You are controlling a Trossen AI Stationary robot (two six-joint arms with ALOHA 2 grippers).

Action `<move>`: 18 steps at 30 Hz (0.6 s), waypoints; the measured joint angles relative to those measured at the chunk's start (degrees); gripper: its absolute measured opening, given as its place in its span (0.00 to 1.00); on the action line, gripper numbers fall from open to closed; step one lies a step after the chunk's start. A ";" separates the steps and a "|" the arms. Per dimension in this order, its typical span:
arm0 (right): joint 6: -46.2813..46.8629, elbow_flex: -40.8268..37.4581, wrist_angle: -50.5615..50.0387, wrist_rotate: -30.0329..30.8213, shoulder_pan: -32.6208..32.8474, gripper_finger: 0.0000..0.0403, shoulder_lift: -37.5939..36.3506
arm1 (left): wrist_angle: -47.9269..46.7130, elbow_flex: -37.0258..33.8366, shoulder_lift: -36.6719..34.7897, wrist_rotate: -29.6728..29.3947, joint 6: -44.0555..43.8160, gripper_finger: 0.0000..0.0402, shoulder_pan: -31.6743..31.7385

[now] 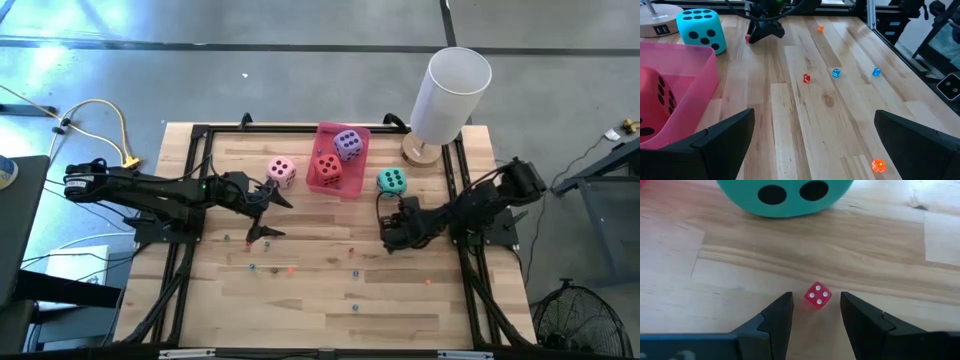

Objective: Pick & Place Dice
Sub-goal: Put the right small red dice into the bin

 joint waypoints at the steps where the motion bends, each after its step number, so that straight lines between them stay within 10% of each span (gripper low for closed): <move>1: 0.01 -0.36 0.45 0.36 0.01 0.40 -0.03 | -0.01 0.00 0.00 0.00 0.00 1.00 -0.01; 18: -2.51 -2.15 4.54 2.21 -0.04 0.40 0.06 | -0.01 0.00 0.00 0.00 -0.33 1.00 -0.01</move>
